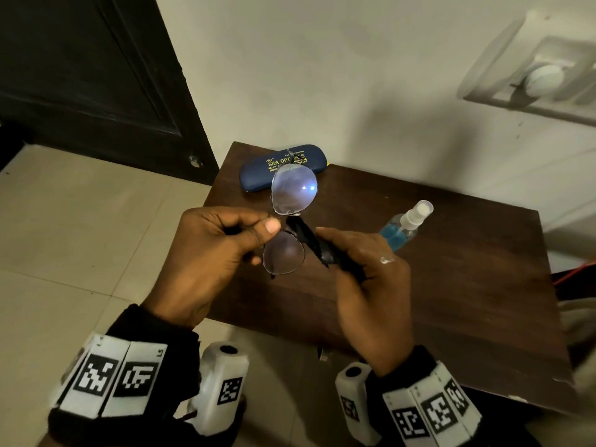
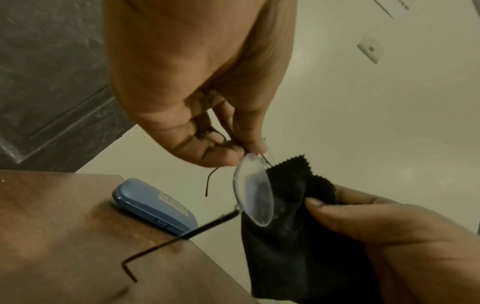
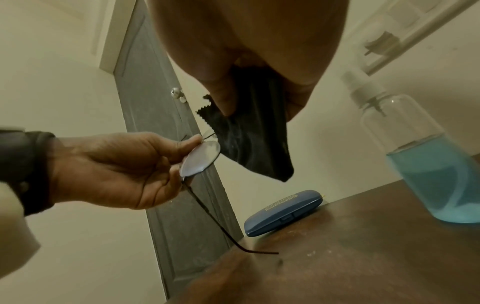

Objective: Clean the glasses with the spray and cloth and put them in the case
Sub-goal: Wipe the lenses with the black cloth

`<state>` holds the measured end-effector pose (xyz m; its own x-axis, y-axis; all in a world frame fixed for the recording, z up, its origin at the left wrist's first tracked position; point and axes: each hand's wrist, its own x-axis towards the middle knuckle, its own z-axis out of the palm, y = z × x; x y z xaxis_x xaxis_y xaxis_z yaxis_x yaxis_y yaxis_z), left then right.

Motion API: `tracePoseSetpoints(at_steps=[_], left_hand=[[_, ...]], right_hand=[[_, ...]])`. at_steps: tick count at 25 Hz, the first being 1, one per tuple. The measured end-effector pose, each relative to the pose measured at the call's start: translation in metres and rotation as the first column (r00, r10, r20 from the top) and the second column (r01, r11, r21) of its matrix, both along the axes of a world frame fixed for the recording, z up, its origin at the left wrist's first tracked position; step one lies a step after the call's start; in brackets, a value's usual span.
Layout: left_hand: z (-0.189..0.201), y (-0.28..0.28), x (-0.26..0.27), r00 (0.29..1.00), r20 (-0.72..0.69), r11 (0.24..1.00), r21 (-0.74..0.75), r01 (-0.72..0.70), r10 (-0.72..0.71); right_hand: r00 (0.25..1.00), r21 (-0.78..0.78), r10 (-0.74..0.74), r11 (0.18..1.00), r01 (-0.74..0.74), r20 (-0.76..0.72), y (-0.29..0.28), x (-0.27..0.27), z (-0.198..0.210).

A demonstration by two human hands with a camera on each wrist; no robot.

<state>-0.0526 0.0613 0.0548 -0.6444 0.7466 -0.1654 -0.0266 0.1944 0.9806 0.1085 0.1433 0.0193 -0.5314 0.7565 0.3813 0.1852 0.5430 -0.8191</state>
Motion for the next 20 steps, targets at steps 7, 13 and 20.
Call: tracePoseSetpoints(at_steps=[7, 13, 20], left_hand=[[0.001, 0.001, 0.006, 0.998, -0.019, 0.998, -0.019, 0.06, -0.06], [0.001, 0.002, 0.009, 0.987, -0.131, 0.995, -0.015, 0.096, -0.097], [-0.002, 0.004, 0.014, 0.986, -0.162, 0.999, -0.011, 0.041, -0.042]], right_hand=[[0.993, -0.083, 0.085, 0.993, -0.079, 0.08, 0.0, -0.004, -0.001], [0.971, -0.012, 0.175, 0.984, -0.175, 0.163, 0.002, -0.001, -0.004], [0.966, -0.012, 0.17, 0.985, -0.171, 0.197, 0.003, 0.0, -0.006]])
